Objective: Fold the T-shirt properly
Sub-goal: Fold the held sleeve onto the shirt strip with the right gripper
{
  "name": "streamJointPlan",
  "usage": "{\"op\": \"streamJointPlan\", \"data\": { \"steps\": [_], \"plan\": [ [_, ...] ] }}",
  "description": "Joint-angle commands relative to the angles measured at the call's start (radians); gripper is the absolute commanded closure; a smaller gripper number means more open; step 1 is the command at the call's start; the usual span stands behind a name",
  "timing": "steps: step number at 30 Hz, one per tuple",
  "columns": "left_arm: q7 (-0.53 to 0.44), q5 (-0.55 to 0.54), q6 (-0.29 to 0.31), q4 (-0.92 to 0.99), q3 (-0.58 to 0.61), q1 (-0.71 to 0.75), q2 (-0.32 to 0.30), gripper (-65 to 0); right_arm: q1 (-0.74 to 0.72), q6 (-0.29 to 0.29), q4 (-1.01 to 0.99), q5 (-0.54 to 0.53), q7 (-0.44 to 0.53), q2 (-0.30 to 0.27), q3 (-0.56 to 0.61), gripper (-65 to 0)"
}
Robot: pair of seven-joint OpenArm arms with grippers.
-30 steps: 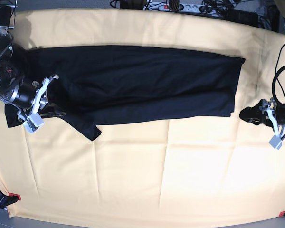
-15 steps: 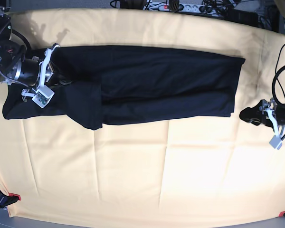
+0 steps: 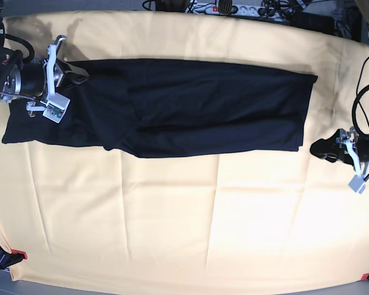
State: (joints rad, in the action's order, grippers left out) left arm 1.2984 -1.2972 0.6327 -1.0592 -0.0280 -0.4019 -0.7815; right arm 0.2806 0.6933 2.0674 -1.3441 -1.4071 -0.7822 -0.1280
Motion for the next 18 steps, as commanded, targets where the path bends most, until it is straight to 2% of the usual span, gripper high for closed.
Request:
{"op": "streamJointPlan", "data": {
  "steps": [1, 5, 14, 18],
  "plan": [
    [-0.012, -0.019, 0.003, -0.012, -0.011, -0.026, -0.026, -38.2, -0.006, 0.005, 0.014, -0.021, 0.011, -0.029, -0.012, 0.0],
    [-0.012, -0.022, 0.003, -0.012, -0.011, -0.026, -0.045, -38.2, 0.006, 0.005, 0.014, -0.021, 0.011, -0.051, -0.012, 0.0],
    [-0.012, -0.065, 0.003, -0.012, -0.011, -0.029, -0.135, -38.2, 0.116, 0.005, 0.014, -0.016, 0.011, -0.080, -0.012, 0.0],
    [-0.012, -0.073, 0.003, -0.012, -0.012, -0.029, -0.173, -38.2, 0.127, 0.005, 0.014, -0.016, 0.011, -0.122, -0.012, 0.0]
  ]
}}
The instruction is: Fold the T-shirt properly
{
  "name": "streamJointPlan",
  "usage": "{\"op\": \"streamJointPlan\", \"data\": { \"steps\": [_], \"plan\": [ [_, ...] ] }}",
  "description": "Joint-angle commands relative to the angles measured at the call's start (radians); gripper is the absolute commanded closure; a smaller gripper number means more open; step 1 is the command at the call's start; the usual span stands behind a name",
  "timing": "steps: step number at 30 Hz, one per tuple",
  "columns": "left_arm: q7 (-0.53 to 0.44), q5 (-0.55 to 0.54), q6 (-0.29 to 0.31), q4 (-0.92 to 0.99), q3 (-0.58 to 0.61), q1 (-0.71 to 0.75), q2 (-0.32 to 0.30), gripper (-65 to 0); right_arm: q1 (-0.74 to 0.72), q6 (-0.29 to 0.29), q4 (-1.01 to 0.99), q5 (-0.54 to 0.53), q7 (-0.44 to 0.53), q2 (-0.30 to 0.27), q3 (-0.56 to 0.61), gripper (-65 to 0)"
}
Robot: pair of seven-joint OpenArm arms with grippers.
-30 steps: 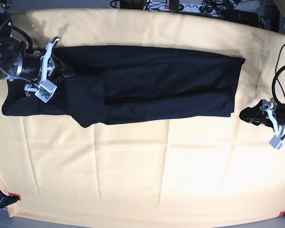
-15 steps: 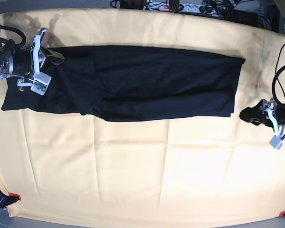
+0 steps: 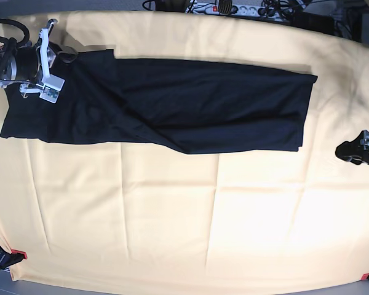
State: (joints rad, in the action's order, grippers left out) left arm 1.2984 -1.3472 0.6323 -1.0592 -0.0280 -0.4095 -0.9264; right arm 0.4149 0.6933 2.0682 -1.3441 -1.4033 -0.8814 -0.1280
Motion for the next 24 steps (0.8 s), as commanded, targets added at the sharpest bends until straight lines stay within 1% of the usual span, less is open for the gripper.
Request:
{"op": "streamJointPlan", "data": {
  "steps": [1, 3, 5, 6, 8, 10, 13, 15, 17, 19, 21, 22, 24],
  "plan": [
    [-0.012, -0.026, 0.003, -0.012, -0.012, -0.021, -0.038, -38.2, -0.008, 0.005, 0.013, -0.017, 0.007, -0.039, -0.012, 0.0],
    [-0.012, -0.026, 0.003, -0.012, -0.012, -0.021, -0.054, -38.2, -0.008, 0.005, 0.012, -0.012, 0.007, -0.055, -0.012, 0.0],
    [-0.012, -0.027, 0.003, -0.012, -0.012, -0.021, -0.066, -38.2, -0.008, 0.005, 0.008, 0.013, 0.007, -0.055, -0.012, 0.0],
    [-0.012, -0.027, 0.003, -0.012, -0.012, -0.021, -0.069, -38.2, -0.008, 0.005, 0.003, 0.045, 0.007, -0.053, -0.012, 0.0],
    [-0.012, -0.026, 0.003, -0.012, -0.012, -0.021, -0.076, -38.2, -0.008, 0.005, -0.011, 0.150, 0.007, -0.047, -0.012, 0.0],
    [-0.011, -0.026, 0.003, -0.012, -0.012, -0.021, -0.079, -38.2, -0.008, 0.005, -0.036, 0.269, 0.089, -0.045, -0.012, 0.0],
    [-0.012, -0.026, 0.003, -0.012, -0.012, -0.021, -0.085, -38.2, -0.008, 0.005, -0.083, 0.406, 0.193, -0.045, -0.012, 0.0],
    [-0.012, -0.026, 0.003, -0.012, -0.012, -0.020, -0.091, -38.2, -0.008, 0.005, -0.110, 0.433, 0.227, -0.045, -0.012, 0.0],
    [-0.012, -0.026, 0.003, -0.012, -0.012, -0.021, -0.095, -38.2, -0.008, 0.005, -0.123, 0.414, 0.254, -0.045, -0.012, 0.0],
    [-0.012, -0.026, 0.003, -0.012, -0.012, -0.021, -0.096, -38.2, -0.008, 0.005, -0.122, 0.394, 0.267, -0.045, -0.012, -11.0],
    [-0.012, -0.025, 0.003, -0.012, -0.012, -0.021, -0.097, -38.2, -0.008, 0.005, -0.122, 0.422, 0.267, -0.045, -0.012, -21.8],
    [-0.012, -0.019, 0.004, -0.012, -0.012, -0.021, -0.097, -38.2, -0.008, 0.005, -0.122, 0.458, 0.267, -0.045, -0.012, -25.2],
    [-0.012, -0.012, 0.004, -0.012, -0.012, -0.021, -0.097, -38.2, -0.008, 0.005, -0.123, 0.535, 0.267, -0.045, -0.012, -26.2]
  ]
}}
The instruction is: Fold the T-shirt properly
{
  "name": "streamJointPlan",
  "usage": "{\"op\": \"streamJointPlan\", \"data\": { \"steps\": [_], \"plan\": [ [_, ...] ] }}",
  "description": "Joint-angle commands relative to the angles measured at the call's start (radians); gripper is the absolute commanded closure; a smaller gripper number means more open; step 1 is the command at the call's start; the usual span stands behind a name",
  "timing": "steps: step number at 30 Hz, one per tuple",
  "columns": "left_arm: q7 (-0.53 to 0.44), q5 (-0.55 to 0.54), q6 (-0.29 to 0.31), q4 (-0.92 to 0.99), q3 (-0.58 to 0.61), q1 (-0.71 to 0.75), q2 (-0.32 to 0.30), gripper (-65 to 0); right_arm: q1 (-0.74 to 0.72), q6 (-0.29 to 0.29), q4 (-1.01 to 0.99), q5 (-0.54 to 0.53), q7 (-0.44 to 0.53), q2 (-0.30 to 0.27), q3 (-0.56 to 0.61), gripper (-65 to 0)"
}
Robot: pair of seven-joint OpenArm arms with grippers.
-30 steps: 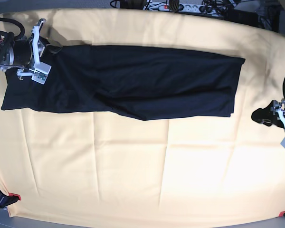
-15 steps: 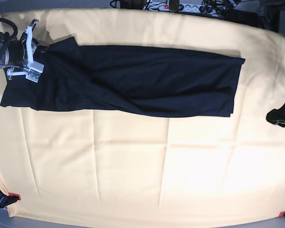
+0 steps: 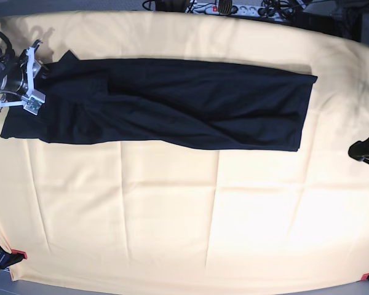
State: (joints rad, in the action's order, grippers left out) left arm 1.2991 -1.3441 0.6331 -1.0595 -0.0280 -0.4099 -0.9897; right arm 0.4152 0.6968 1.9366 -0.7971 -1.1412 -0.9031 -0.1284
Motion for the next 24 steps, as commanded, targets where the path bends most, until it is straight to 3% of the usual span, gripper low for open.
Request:
{"op": "streamJointPlan", "data": {
  "steps": [1, 4, 9, 14, 19, 24],
  "plan": [
    [-0.013, -0.015, 0.003, -0.012, -0.012, -0.020, -0.033, -38.2, -0.008, 0.001, 0.009, 0.016, 0.005, -0.023, -0.011, -26.2],
    [-0.013, -0.015, 0.007, -0.012, -0.012, -0.020, -0.037, -38.2, -0.008, -0.002, 0.009, 0.023, 0.014, -0.023, -0.011, -26.2],
    [-0.013, -0.018, 0.009, -0.011, -0.011, -0.023, -0.048, -38.2, -0.018, 0.001, 0.019, -0.112, 0.024, -0.023, -0.011, -26.2],
    [-0.013, -0.018, 0.029, -0.012, -0.011, -0.023, -0.058, -38.2, -0.079, 0.001, 0.079, -0.147, 0.023, -0.024, -0.015, -26.2],
    [-0.013, -0.018, 0.028, -0.012, -0.011, -0.023, -0.060, -38.2, -0.122, 0.001, 0.168, -0.278, 0.022, -0.023, -0.016, -26.2],
    [-0.013, -0.054, 0.032, -0.012, -0.011, -0.023, -0.060, -38.2, -0.127, 0.001, 0.223, -0.240, 0.020, -0.020, -0.016, -26.2]
  ]
}}
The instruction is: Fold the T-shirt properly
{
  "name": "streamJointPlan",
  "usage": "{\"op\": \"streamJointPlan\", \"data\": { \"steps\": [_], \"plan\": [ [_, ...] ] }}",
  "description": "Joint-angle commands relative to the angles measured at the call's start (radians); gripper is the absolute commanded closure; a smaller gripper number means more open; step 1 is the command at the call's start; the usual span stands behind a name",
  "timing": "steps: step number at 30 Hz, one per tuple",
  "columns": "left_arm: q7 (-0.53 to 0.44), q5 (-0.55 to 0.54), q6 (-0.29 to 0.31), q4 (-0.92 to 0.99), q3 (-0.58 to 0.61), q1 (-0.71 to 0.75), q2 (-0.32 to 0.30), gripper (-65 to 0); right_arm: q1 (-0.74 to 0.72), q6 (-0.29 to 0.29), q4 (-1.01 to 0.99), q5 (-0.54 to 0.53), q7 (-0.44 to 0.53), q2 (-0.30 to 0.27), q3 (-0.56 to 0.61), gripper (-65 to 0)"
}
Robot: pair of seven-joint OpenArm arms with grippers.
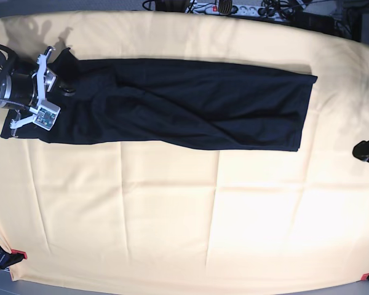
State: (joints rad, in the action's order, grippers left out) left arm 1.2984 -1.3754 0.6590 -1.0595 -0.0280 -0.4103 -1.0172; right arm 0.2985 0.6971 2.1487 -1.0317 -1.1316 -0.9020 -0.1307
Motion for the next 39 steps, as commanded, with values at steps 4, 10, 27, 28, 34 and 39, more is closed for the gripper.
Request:
{"op": "streamJointPlan", "data": {
  "steps": [4, 10, 27, 28, 34, 39],
  "plan": [
    [-0.008, -0.067, 0.011, -0.012, -0.011, -0.022, -0.030, -37.1, -0.010, -0.034, 0.010, 0.041, 0.014, -0.020, -0.014, -26.2],
    [0.019, -0.108, 0.012, -0.014, -0.011, -0.022, -0.006, 0.0, -0.007, -0.072, 0.009, 0.041, 0.014, 0.045, -0.014, -26.1],
    [0.038, -0.108, -0.062, -0.032, -0.011, -0.022, 0.186, 0.0, -0.007, -0.135, 0.009, 0.216, 0.063, 0.155, -0.014, -26.2],
    [0.043, -0.108, -0.061, -0.032, -0.011, -0.022, 0.186, 0.0, -0.007, -0.148, 0.009, 0.228, 0.073, 0.155, -0.014, -26.1],
    [0.080, -0.108, -0.061, -0.032, -0.011, -0.019, 0.186, 0.0, -0.008, -0.149, 0.009, 0.200, 0.103, 0.202, -0.014, -26.2],
    [0.098, -0.108, -0.045, -0.032, -0.011, -0.019, 0.186, 0.0, -0.008, -0.106, 0.010, 0.165, 0.100, 0.238, -0.014, -26.1]
  ]
}}
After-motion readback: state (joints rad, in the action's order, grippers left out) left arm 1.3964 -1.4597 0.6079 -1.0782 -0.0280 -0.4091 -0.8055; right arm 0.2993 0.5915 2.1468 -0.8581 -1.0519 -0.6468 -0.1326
